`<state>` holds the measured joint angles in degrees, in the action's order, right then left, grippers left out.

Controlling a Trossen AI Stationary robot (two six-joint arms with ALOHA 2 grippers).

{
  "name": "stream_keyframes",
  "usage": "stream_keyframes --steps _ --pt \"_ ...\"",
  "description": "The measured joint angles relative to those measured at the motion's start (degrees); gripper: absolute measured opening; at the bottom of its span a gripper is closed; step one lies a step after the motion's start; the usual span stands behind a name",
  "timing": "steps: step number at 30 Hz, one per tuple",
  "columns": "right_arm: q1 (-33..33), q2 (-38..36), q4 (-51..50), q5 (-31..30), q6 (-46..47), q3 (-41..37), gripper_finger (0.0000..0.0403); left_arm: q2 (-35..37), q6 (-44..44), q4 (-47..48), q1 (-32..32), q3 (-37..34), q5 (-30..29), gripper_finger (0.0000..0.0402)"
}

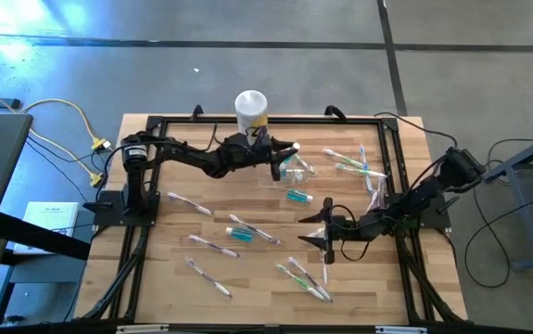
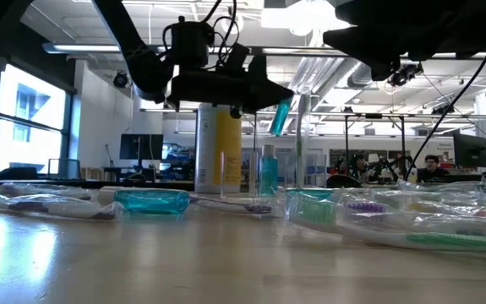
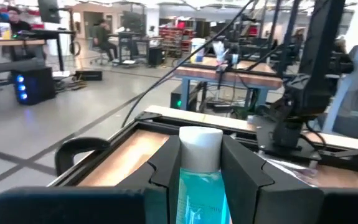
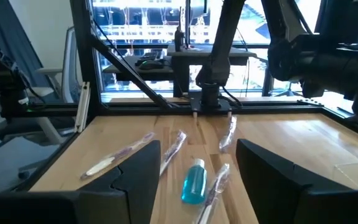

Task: Pick & Place toothbrushing station
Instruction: Put the top left mouthwash into the transparent organizer

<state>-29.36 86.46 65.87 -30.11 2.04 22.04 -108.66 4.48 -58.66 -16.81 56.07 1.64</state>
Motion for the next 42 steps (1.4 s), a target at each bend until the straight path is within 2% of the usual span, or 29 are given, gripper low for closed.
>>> stream_keyframes --steps 16,42 --pt "-1.07 0.00 0.00 -0.02 1.37 0.00 0.0203 -7.77 2.99 -6.22 -0.07 0.02 0.16 0.0080" --pt "-1.03 0.02 -0.02 -0.02 1.15 0.00 0.0203 -8.39 3.29 -7.23 -0.09 0.13 0.27 0.0081"
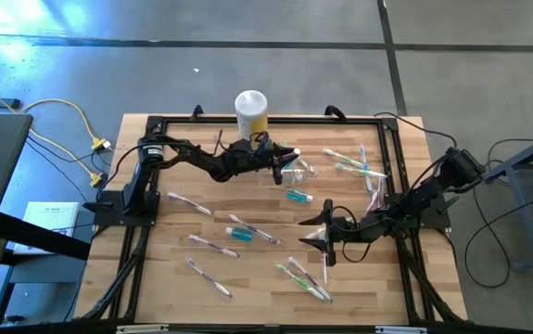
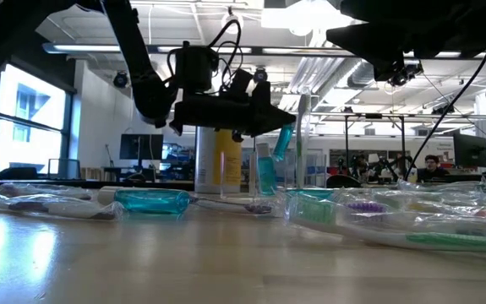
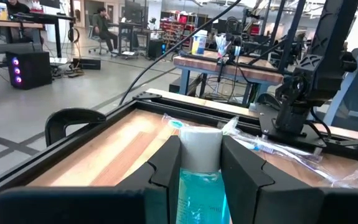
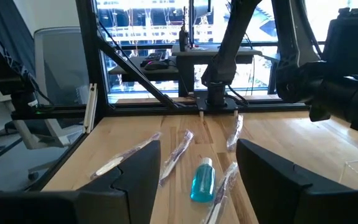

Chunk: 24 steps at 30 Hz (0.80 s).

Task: Pick & Place toothbrushing station
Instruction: Put the top left mouthwash into the transparent organizer, then put the green toothbrush into the transparent organizer

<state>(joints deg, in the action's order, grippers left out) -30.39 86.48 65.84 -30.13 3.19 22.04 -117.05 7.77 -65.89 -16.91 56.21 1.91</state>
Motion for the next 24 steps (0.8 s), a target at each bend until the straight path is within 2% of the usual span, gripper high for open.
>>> stream_keyframes --steps 7,24 --pt "0.00 0.00 0.00 -0.02 -0.01 0.00 0.0203 0.00 -0.08 0.17 0.01 0.00 0.00 0.0118" --pt "0.00 0.02 -0.02 0.00 -0.01 0.00 0.0203 0.00 -1.76 0.83 0.02 0.00 0.02 0.0119"
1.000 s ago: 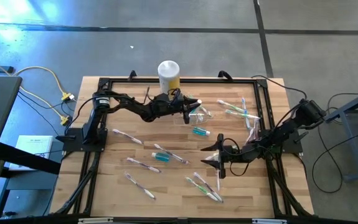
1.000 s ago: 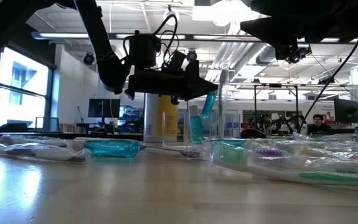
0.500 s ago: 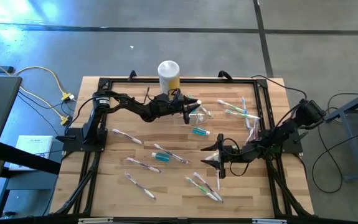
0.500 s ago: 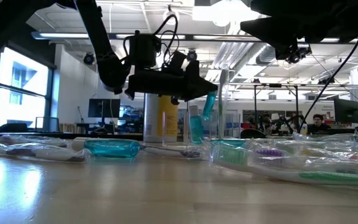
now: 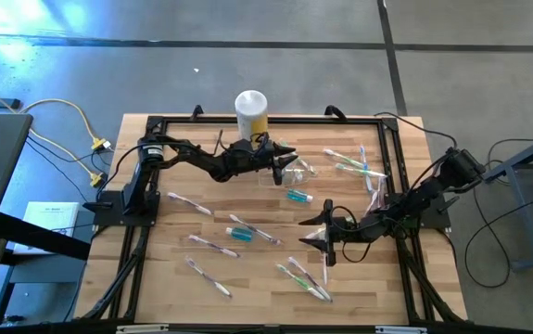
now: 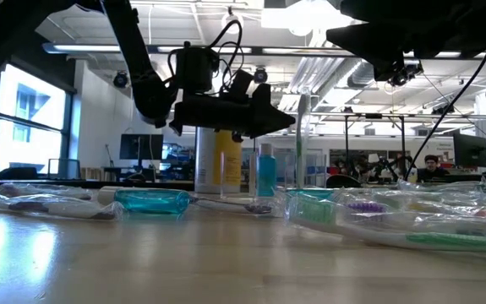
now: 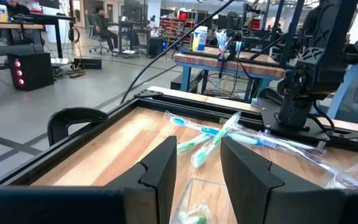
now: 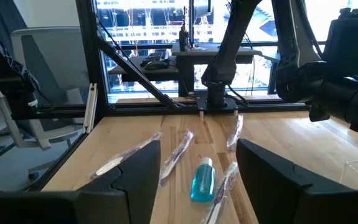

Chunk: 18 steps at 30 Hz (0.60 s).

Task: Pick & Place toothbrushing station
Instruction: Put the green toothbrush into the transparent organizer

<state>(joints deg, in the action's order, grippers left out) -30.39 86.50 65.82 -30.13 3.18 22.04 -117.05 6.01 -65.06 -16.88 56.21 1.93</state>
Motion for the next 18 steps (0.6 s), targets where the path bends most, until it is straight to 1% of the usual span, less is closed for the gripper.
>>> stream_keyframes --steps 6,8,11,14,18 --pt "0.00 0.00 -0.01 0.00 0.02 0.00 0.0203 0.03 -1.21 -0.90 -0.02 0.00 1.10 0.0119" --pt "0.00 0.00 -0.05 0.00 0.02 0.00 0.0203 0.58 -1.74 -0.63 -0.02 -0.02 3.36 0.0119" --pt "-0.33 0.00 -0.86 0.04 0.04 0.00 0.0203 2.49 -1.82 -0.06 -0.02 -0.02 8.73 0.0119" --pt "-1.49 0.00 -2.61 0.21 0.04 0.00 0.0203 5.68 -1.88 5.06 0.02 -0.02 12.74 0.0119" --pt "-3.27 0.00 -3.62 0.09 0.02 -0.02 0.0203 11.47 -3.16 15.33 0.07 -0.02 13.22 0.0119"
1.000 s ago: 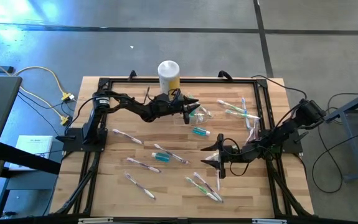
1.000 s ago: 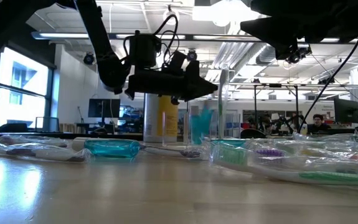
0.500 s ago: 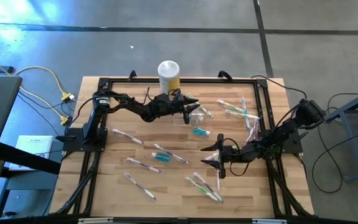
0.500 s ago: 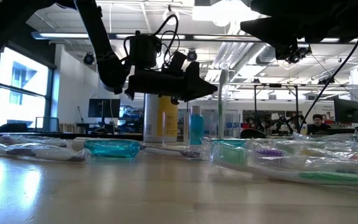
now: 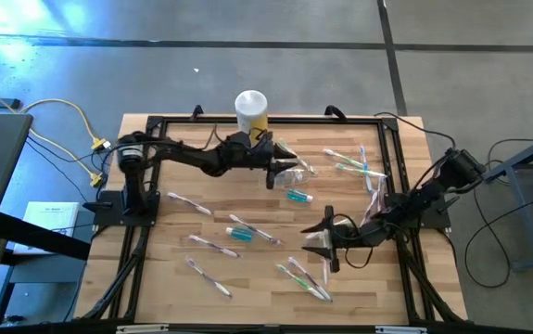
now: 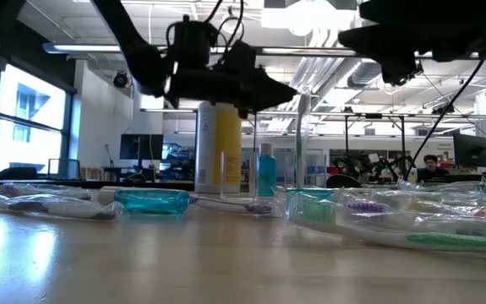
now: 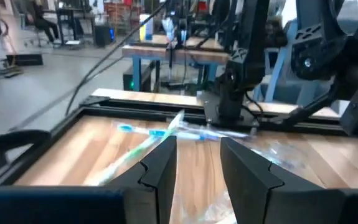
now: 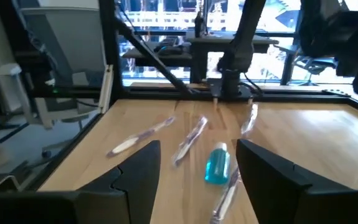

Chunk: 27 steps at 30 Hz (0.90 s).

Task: Pick & Place toothbrushing station
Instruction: Put the green toothbrush into the transparent organizer

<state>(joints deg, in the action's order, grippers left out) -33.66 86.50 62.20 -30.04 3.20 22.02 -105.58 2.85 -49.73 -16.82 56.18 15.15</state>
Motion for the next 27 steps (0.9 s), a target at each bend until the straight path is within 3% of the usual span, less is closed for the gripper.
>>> stream_keyframes --steps 5,14,18,22,27 --pt "-1.67 -2.41 -6.10 -3.13 3.60 0.00 0.0203 7.78 -1.03 16.46 -0.02 0.00 2.02 0.0119" --pt "-0.54 -18.20 -42.93 -3.63 23.07 0.00 0.0203 18.61 3.39 49.42 2.01 0.00 4.32 0.0120" --pt "1.50 -23.33 -57.16 1.39 29.79 0.00 0.0203 18.93 6.33 54.45 5.84 -0.02 4.69 0.0120" --pt "3.42 -25.90 -68.27 7.99 30.88 0.00 0.0203 18.89 5.94 54.41 10.79 -0.02 4.86 0.0120" --pt "4.62 -25.81 -75.23 9.20 30.12 0.00 0.0203 18.84 2.32 52.63 16.18 -0.02 4.86 0.0120"
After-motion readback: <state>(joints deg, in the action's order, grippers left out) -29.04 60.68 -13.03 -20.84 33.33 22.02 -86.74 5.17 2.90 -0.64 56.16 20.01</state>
